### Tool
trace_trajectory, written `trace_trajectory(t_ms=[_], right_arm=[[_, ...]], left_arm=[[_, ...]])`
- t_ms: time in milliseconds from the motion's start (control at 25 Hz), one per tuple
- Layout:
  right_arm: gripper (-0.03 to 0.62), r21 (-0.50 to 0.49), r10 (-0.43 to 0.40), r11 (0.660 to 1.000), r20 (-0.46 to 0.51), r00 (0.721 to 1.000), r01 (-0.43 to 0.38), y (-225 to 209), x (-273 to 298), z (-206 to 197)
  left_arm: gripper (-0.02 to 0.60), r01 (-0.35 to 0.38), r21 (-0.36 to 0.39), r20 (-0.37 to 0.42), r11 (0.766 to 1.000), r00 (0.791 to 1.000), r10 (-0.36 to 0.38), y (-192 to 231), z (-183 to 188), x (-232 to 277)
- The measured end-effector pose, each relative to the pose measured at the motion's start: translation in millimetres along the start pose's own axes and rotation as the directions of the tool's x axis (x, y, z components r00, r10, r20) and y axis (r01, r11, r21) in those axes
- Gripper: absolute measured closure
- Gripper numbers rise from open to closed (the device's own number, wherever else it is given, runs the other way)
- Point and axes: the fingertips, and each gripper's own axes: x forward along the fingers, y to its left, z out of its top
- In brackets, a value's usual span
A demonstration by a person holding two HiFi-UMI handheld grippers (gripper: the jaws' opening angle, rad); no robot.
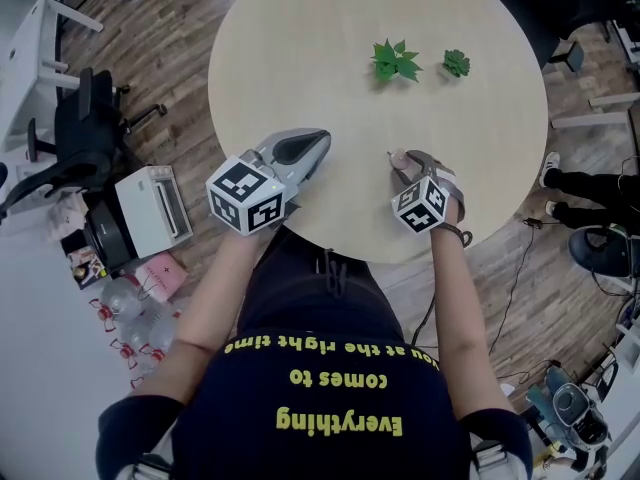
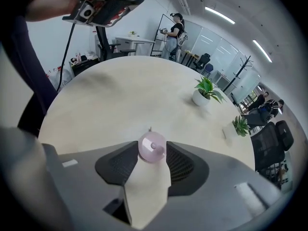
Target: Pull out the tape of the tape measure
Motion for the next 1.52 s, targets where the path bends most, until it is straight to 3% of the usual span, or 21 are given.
trace_trajectory(t_ms=[120, 240, 400, 600, 760, 1080, 1400, 1520], right_arm=[[0.404, 0.029, -0.013, 1.000, 0.031, 0.999, 0.012, -6, -10, 6], [0.500, 0.095, -0.051, 0.995, 0.096, 0.994, 0.042, -19, -27, 18], [0.582, 0.184, -0.121, 0.979, 0.174, 0.977, 0.089, -41, -57, 33], [0.582, 0.287, -0.221, 0.948, 0.274, 0.936, 0.140, -66, -105, 52], [0.582, 0.425, -0.330, 0.892, 0.375, 0.866, 0.156, -90, -154, 67], [0.582, 0.633, -0.551, 0.759, 0.499, 0.668, 0.153, -125, -259, 85], [0.583, 0.704, -0.667, 0.690, 0.528, 0.525, 0.169, -131, -319, 99], [0.583, 0.712, -0.687, 0.679, 0.534, 0.493, 0.176, -131, -332, 103]], left_arm=[[0.578, 0.001, 0.010, 0.009, 1.000, 1.000, -0.001, 0, 6, 0], [0.578, -0.002, 0.026, 0.022, 1.000, 1.000, 0.002, 0, 14, 1], [0.578, -0.004, 0.062, 0.045, 0.998, 0.999, 0.001, 0, 29, 1], [0.578, -0.015, 0.114, 0.098, 0.993, 0.995, 0.004, -4, 56, -1], [0.578, -0.040, 0.169, 0.159, 0.985, 0.987, 0.013, -8, 81, -4], [0.578, -0.115, 0.258, 0.246, 0.959, 0.968, 0.050, -14, 118, -15], [0.578, -0.177, 0.307, 0.322, 0.935, 0.944, 0.073, -22, 144, -31], [0.578, -0.189, 0.314, 0.335, 0.930, 0.939, 0.078, -24, 148, -35]])
